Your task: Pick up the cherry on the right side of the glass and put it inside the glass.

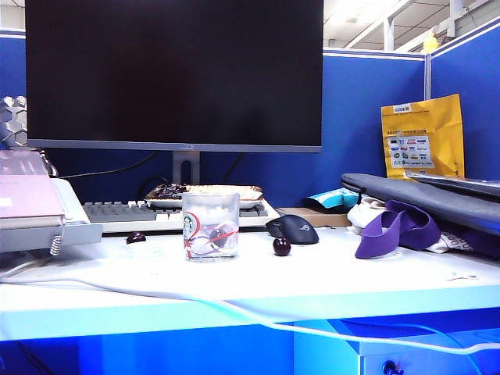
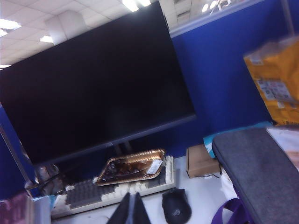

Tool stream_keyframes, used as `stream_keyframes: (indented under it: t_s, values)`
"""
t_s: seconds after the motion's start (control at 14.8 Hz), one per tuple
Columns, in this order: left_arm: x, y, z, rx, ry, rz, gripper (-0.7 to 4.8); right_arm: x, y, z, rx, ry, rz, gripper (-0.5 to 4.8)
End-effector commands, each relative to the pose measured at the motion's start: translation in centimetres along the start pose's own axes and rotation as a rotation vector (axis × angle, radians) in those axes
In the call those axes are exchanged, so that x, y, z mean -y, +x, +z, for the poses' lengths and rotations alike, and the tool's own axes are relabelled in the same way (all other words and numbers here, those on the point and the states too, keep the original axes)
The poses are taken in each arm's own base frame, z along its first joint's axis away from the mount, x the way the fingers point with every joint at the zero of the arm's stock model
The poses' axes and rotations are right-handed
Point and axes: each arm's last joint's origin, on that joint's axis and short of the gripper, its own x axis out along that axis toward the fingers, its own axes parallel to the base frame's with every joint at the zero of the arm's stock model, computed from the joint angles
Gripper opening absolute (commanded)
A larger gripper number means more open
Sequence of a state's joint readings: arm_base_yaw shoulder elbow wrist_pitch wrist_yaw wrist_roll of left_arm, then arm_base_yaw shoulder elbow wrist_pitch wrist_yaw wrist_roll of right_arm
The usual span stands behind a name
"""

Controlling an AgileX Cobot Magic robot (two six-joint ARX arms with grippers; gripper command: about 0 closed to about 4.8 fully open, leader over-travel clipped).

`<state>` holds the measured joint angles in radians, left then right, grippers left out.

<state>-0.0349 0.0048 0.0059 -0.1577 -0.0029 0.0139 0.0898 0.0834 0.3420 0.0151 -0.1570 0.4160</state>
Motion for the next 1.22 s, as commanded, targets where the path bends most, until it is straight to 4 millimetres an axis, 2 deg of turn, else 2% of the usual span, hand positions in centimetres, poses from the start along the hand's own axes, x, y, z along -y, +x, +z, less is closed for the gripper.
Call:
stream_keyframes:
  t_s: [0.07, 0.14, 0.27, 0.41, 0.54, 0.68, 0.81, 0.95, 1.01, 1.15, 1.22]
  values:
    - [0.0, 0.0, -0.1, -0.009, 0.004, -0.003, -0.05, -1.3, 3.0, 3.8, -0.106, 0.027, 0.001, -0.01]
    - [0.0, 0.0, -0.1, -0.009, 0.004, -0.004, -0.05, -1.7, 4.9, 4.9, -0.172, 0.039, 0.046, -0.01]
    - [0.0, 0.0, -0.1, -0.009, 0.004, -0.003, -0.05, -2.0, 10.0, 6.2, -0.347, 0.089, 0.205, -0.01]
    - [0.0, 0.0, -0.1, -0.009, 0.004, -0.003, -0.05, -1.9, 15.0, 6.2, -0.533, 0.247, 0.439, -0.01]
    - [0.0, 0.0, -0.1, -0.009, 0.004, -0.003, -0.05, -1.3, 17.9, 4.9, -0.668, 0.473, 0.547, -0.01]
    - [0.0, 0.0, -0.1, -0.009, 0.004, -0.004, -0.05, -0.4, 19.1, 3.1, -0.789, 0.578, 0.58, 0.0]
    - [0.0, 0.0, -0.1, -0.009, 0.004, -0.003, -0.05, 0.3, 20.0, 1.9, -0.791, 0.552, 0.549, 0.61]
    - [0.0, 0.0, -0.1, -0.009, 0.004, -0.003, -0.05, 0.2, 20.4, 0.8, -0.785, 0.468, 0.445, 1.22]
    - [0.0, 0.0, -0.1, -0.009, 0.004, -0.004, -0.05, -0.4, 20.7, 0.2, -0.832, 0.289, 0.282, 1.34]
    - [0.0, 0.0, -0.1, -0.009, 0.004, -0.004, -0.05, -2.2, 21.3, -0.5, -0.928, 0.02, 0.088, 1.36]
    - [0.0, 0.0, -0.1, -0.009, 0.004, -0.003, -0.05, -3.0, 21.8, -0.8, -0.97, -0.087, 0.051, 1.36]
